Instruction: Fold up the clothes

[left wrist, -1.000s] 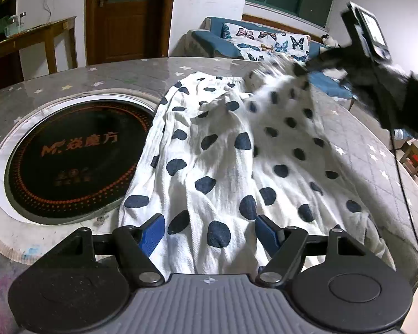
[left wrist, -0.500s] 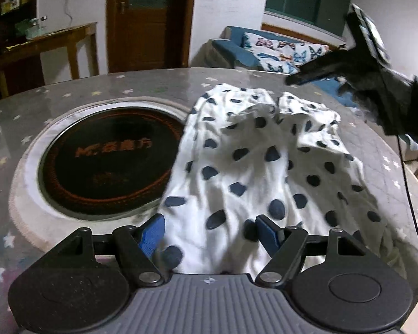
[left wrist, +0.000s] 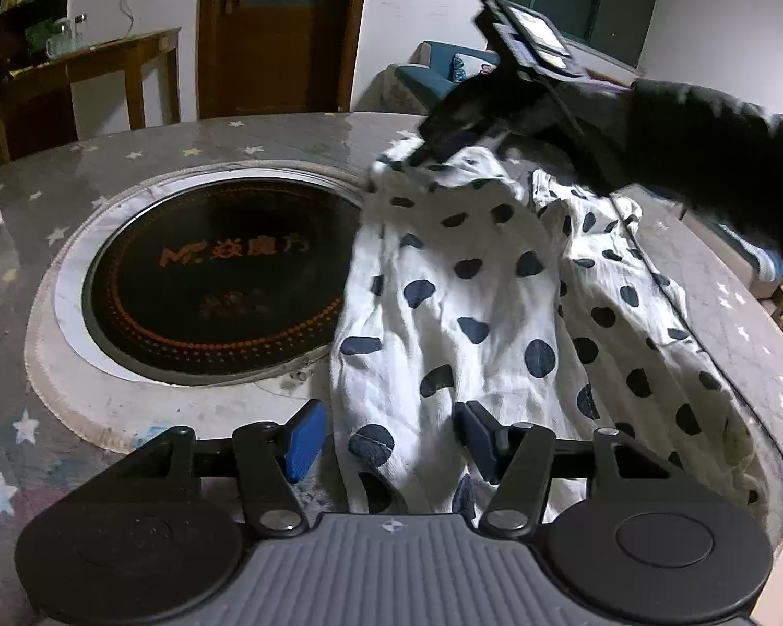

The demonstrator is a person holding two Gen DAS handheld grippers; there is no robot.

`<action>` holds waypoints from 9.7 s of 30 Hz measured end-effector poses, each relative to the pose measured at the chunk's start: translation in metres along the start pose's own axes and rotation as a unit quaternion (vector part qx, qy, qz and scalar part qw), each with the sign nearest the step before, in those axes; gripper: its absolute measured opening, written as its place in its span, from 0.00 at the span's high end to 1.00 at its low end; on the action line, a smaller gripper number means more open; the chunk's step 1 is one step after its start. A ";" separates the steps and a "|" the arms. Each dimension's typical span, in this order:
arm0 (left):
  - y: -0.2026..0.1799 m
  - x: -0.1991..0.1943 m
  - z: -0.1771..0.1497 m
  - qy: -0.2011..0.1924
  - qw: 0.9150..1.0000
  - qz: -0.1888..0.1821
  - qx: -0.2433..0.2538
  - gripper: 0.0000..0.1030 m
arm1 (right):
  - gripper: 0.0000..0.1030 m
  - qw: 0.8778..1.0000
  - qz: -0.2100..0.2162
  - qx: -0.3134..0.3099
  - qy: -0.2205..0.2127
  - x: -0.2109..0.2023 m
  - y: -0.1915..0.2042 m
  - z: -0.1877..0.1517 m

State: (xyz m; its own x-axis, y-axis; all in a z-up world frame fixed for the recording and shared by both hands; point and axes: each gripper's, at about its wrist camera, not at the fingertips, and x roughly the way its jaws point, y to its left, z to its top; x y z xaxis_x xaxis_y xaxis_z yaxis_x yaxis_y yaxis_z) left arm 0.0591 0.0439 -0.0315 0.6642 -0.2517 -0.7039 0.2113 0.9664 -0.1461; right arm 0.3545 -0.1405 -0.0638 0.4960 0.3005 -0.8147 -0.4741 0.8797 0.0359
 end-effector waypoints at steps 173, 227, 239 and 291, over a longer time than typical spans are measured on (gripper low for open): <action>-0.008 -0.035 -0.014 -0.033 0.999 -0.001 0.004 0.77 | 0.46 0.994 -0.005 -0.050 -0.100 -0.231 0.043 -0.284; -0.099 -0.060 -0.040 -0.034 0.987 -0.083 0.131 0.54 | 0.43 0.994 0.026 0.032 -0.105 -0.242 0.026 -0.308; -0.183 -0.026 -0.053 -0.002 0.965 -0.156 0.209 0.54 | 0.44 0.994 -0.008 0.031 -0.102 -0.211 -0.011 -0.264; -0.135 -0.036 -0.018 -0.015 0.974 -0.204 0.094 0.91 | 0.97 0.962 -0.126 0.208 -0.124 -0.130 -0.174 -0.114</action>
State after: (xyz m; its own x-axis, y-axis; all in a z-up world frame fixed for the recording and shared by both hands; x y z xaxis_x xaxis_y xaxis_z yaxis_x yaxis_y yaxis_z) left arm -0.0061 -0.0768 0.0009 0.5169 -0.6169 -0.5936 0.5877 0.7599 -0.2779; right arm 0.2898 -0.3748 -0.0302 0.7394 0.0914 -0.6670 -0.0100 0.9921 0.1249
